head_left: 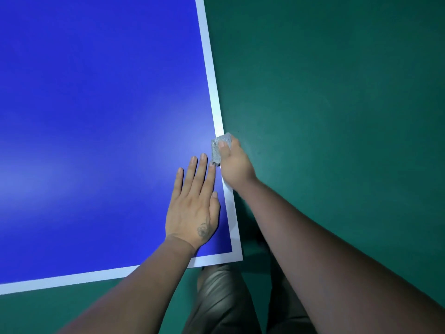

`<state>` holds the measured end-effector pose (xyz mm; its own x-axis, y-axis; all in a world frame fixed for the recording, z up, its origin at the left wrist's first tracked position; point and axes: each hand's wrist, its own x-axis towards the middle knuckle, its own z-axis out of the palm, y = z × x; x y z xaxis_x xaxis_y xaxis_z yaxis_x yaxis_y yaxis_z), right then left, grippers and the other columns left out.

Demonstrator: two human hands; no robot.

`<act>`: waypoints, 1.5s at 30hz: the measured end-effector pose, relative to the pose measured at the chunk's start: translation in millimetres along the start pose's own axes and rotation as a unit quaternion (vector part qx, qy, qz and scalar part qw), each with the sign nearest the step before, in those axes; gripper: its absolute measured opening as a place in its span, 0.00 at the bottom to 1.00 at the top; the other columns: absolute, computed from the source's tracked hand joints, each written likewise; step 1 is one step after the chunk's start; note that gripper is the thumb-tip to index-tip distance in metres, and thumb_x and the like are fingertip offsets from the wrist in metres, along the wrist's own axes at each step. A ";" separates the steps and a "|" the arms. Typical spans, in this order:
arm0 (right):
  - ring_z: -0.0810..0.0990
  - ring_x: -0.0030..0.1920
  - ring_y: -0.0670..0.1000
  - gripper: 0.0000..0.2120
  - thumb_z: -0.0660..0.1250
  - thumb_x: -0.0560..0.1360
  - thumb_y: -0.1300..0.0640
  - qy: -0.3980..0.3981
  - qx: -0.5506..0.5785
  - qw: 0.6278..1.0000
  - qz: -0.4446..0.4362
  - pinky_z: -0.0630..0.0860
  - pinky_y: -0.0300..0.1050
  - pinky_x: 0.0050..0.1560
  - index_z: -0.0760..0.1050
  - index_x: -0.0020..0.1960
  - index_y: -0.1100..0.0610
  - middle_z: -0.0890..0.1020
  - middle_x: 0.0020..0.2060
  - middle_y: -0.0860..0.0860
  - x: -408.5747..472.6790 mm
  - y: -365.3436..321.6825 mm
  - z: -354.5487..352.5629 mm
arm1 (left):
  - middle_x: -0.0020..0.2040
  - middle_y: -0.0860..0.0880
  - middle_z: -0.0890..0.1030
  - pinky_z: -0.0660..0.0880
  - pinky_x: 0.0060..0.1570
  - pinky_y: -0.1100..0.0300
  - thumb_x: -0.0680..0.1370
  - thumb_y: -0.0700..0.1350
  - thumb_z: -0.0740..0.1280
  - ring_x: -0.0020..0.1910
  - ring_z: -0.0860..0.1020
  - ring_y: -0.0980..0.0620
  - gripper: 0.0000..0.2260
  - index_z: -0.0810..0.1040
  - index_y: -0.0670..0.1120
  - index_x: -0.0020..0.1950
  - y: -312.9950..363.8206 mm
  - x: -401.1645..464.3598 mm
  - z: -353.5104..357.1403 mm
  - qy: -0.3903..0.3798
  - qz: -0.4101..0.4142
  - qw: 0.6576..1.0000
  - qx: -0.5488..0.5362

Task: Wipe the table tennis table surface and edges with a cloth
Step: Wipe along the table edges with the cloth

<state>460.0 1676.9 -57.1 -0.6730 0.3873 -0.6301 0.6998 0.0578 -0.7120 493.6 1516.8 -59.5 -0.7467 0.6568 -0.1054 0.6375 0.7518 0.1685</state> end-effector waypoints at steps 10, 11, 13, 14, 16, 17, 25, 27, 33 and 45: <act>0.70 0.77 0.55 0.27 0.51 0.89 0.45 -0.019 -0.038 0.999 0.020 0.67 0.46 0.70 0.55 0.85 0.51 0.68 0.80 0.52 -39.9 23.1 -1.3 | 0.63 0.47 0.80 0.70 0.63 0.48 0.83 0.42 0.66 0.61 0.76 0.42 0.11 0.85 0.47 0.62 1.3 63.6 -18.5 0.177 -0.160 0.959 -0.151; 0.72 0.75 0.57 0.26 0.51 0.89 0.45 -0.010 -0.044 0.999 0.027 0.69 0.48 0.68 0.58 0.84 0.53 0.71 0.78 0.54 -23.6 12.5 -1.7 | 0.63 0.47 0.79 0.70 0.64 0.48 0.82 0.42 0.66 0.63 0.76 0.42 0.10 0.85 0.48 0.61 -2.6 79.9 -21.1 0.191 -0.173 0.955 -0.150; 0.75 0.71 0.60 0.25 0.52 0.89 0.46 -0.004 -0.050 0.999 0.016 0.71 0.50 0.66 0.63 0.81 0.56 0.75 0.74 0.58 18.0 -13.9 -7.8 | 0.67 0.46 0.78 0.68 0.70 0.47 0.82 0.41 0.66 0.69 0.74 0.42 0.10 0.84 0.48 0.61 -11.2 111.4 -22.3 0.208 -0.203 0.945 -0.148; 0.76 0.70 0.61 0.24 0.52 0.89 0.45 -0.011 -0.050 0.999 0.009 0.71 0.50 0.65 0.65 0.80 0.57 0.76 0.72 0.58 38.9 -27.0 -12.2 | 0.70 0.45 0.76 0.67 0.73 0.46 0.82 0.42 0.65 0.73 0.72 0.42 0.11 0.83 0.47 0.62 -15.6 126.7 -21.7 0.209 -0.212 0.944 -0.144; 0.78 0.67 0.60 0.24 0.52 0.89 0.44 -0.032 -0.047 0.998 0.000 0.74 0.50 0.64 0.67 0.77 0.58 0.79 0.68 0.58 70.6 -45.9 -19.6 | 0.75 0.44 0.73 0.61 0.80 0.43 0.83 0.44 0.63 0.79 0.67 0.40 0.13 0.80 0.46 0.66 -23.6 157.6 -22.5 0.205 -0.211 0.947 -0.130; 0.79 0.66 0.60 0.24 0.52 0.88 0.44 -0.037 -0.048 0.998 -0.004 0.74 0.51 0.65 0.67 0.77 0.59 0.79 0.68 0.58 79.7 -49.4 -21.0 | 0.78 0.44 0.71 0.56 0.83 0.42 0.84 0.47 0.61 0.82 0.64 0.40 0.16 0.78 0.47 0.70 -27.3 172.7 -24.1 0.199 -0.210 0.950 -0.118; 0.65 0.81 0.54 0.27 0.48 0.89 0.48 -0.086 -0.058 0.994 -0.024 0.64 0.45 0.75 0.50 0.86 0.54 0.62 0.84 0.52 25.9 -20.5 -26.5 | 0.88 0.45 0.52 0.44 0.85 0.38 0.87 0.66 0.46 0.87 0.47 0.42 0.30 0.54 0.57 0.88 -39.7 218.6 -24.1 0.086 -0.295 0.952 -0.012; 0.64 0.81 0.53 0.27 0.48 0.89 0.50 -0.087 -0.070 0.993 -0.032 0.62 0.38 0.70 0.50 0.86 0.57 0.60 0.84 0.53 23.4 -18.0 -25.4 | 0.88 0.46 0.51 0.45 0.85 0.38 0.87 0.66 0.46 0.87 0.46 0.42 0.30 0.54 0.58 0.88 -39.3 219.5 -26.4 0.083 -0.297 0.951 -0.004; 0.66 0.80 0.54 0.27 0.49 0.89 0.47 -0.062 -0.057 0.996 -0.017 0.64 0.42 0.71 0.53 0.85 0.56 0.64 0.83 0.53 72.4 -52.6 -23.2 | 0.88 0.45 0.54 0.48 0.84 0.38 0.89 0.60 0.49 0.87 0.48 0.42 0.26 0.58 0.57 0.87 -40.7 221.9 -25.6 0.095 -0.293 0.951 -0.004; 0.63 0.81 0.52 0.27 0.49 0.89 0.48 -0.052 -0.056 0.997 -0.014 0.62 0.43 0.73 0.51 0.86 0.54 0.61 0.84 0.50 101.0 -84.2 -28.2 | 0.88 0.45 0.54 0.48 0.84 0.37 0.89 0.55 0.49 0.87 0.48 0.41 0.24 0.60 0.55 0.87 -42.3 223.2 -24.0 0.100 -0.290 0.952 -0.014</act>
<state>339.8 1737.1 -52.1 -0.7096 0.2871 -0.6435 0.6991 0.1725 -0.6939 295.4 1630.2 -66.6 -0.9945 0.1047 -0.0007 0.1031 0.9808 0.1658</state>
